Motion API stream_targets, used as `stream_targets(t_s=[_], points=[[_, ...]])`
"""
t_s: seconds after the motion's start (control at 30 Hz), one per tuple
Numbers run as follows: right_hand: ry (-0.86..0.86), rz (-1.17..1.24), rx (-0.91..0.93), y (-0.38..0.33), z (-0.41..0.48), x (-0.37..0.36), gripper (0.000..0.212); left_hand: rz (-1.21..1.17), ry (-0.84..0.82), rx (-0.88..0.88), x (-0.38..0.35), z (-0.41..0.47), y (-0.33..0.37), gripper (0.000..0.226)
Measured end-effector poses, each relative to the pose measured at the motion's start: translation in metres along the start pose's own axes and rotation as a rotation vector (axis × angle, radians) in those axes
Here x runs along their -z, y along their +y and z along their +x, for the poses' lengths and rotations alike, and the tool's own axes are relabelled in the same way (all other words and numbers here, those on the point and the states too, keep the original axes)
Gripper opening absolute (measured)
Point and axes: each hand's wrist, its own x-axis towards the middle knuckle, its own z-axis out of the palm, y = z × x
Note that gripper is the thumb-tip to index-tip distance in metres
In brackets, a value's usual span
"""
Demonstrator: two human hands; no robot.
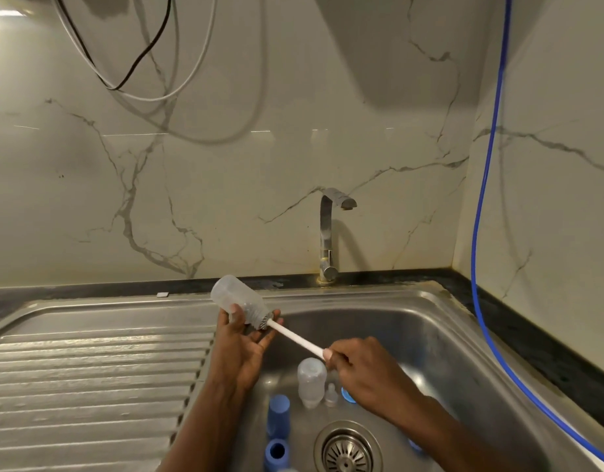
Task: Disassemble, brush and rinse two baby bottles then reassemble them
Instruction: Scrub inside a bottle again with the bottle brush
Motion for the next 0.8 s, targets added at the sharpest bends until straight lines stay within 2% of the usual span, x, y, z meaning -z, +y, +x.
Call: stream_targets(t_s=[0.07,0.13,0.27,0.33,0.47,0.53,0.6,0.63,0.73,0.8], points=[[-0.197,0.335,-0.124,-0.006,-0.005,-0.001,0.037,-0.126,0.016,0.086,0.003,0.000,0.005,0.053],[-0.284,0.440,-0.167,-0.010,-0.009,-0.002,0.040,-0.138,0.017,0.153,0.003,0.001,0.007,0.053],[-0.078,0.139,-0.021,-0.004,-0.008,-0.004,0.034,0.011,-0.005,0.171,-0.002,-0.002,0.003,0.054],[-0.049,0.041,0.024,0.000,-0.009,-0.003,0.030,0.088,0.038,0.142,-0.005,-0.005,0.001,0.060],[0.043,-0.097,0.129,-0.003,-0.007,-0.002,0.024,0.035,0.110,0.068,-0.002,0.000,0.003,0.073],[0.078,-0.210,0.108,-0.005,-0.006,-0.001,0.023,0.015,0.123,0.074,0.000,0.003,0.003,0.065],[0.033,-0.227,0.072,-0.010,-0.007,-0.003,0.021,0.022,0.123,0.084,0.002,0.004,0.002,0.053],[-0.030,-0.101,0.037,-0.012,-0.007,-0.003,0.020,0.023,0.107,0.087,0.001,0.002,0.002,0.050],[-0.361,0.616,-0.223,-0.019,-0.010,0.006,0.025,-0.002,0.004,0.118,0.002,-0.001,0.007,0.053],[-0.459,0.783,-0.275,-0.018,-0.012,0.015,0.027,-0.017,-0.051,0.168,0.000,-0.004,0.006,0.055]])
